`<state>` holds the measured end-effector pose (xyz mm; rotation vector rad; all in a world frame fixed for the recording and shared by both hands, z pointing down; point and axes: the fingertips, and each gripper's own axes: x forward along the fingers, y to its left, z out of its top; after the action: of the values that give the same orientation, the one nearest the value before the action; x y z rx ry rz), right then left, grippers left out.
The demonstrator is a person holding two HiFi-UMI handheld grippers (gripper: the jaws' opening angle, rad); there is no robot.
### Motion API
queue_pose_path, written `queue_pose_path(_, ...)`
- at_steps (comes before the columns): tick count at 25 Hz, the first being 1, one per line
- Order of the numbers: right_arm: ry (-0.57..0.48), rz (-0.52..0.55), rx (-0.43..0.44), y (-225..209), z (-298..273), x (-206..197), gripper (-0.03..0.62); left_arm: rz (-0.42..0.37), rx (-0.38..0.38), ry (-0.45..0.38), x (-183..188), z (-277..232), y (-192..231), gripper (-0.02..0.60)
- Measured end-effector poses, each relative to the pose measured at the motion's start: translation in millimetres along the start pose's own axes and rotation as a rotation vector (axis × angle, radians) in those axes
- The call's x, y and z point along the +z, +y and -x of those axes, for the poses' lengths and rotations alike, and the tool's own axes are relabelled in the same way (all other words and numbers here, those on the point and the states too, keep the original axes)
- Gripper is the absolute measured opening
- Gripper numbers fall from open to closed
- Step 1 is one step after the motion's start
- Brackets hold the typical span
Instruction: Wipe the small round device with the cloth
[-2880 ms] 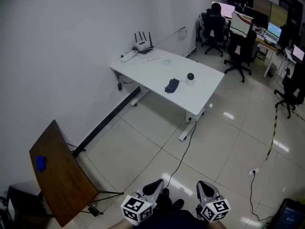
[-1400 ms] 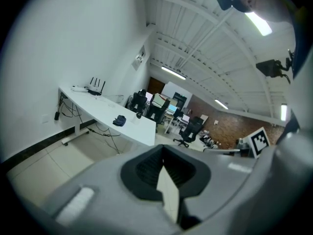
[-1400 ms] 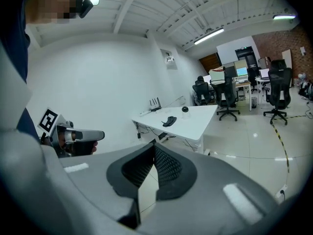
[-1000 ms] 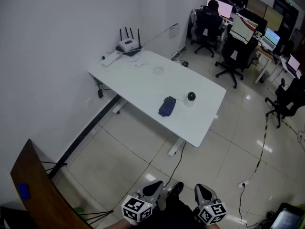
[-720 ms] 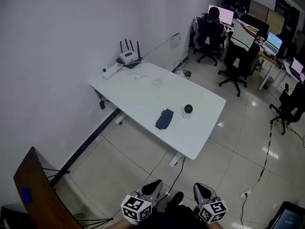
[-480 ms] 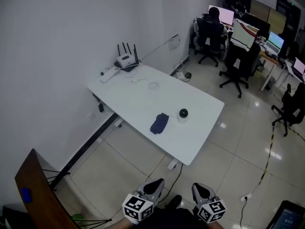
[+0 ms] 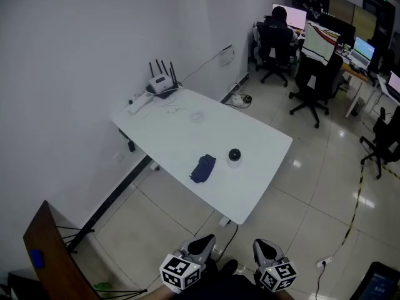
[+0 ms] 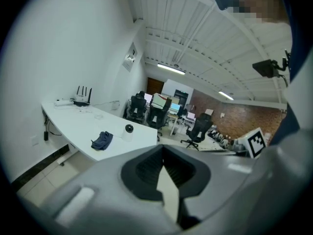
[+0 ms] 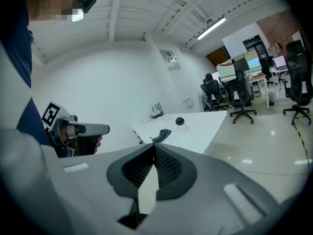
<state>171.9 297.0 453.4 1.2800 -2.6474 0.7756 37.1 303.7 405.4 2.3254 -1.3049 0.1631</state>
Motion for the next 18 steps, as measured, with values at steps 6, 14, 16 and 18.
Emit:
queue_pose_path(6, -0.005, -0.009, -0.03, -18.4, -18.4, 12.4, 0.01, 0.002, -0.012, 0.007, 10.4, -24.4, 16.4, 0.002)
queue_pose_path(14, -0.102, 0.044, -0.159, -45.6, -50.8, 57.9, 0.009, -0.013, -0.065, -0.021, 44.6, -62.1, 53.7, 0.002)
queue_pose_path(16, -0.105, 0.037, -0.175, -48.4, -63.6, 63.6, 0.009, -0.01, -0.075, -0.019, 51.6, -69.8, 66.0, 0.002)
queue_pose_path(18, -0.104, 0.032, -0.187, -49.0, -76.4, 67.4, 0.009, -0.008, -0.085, -0.023, 58.3, -76.5, 78.5, 0.002)
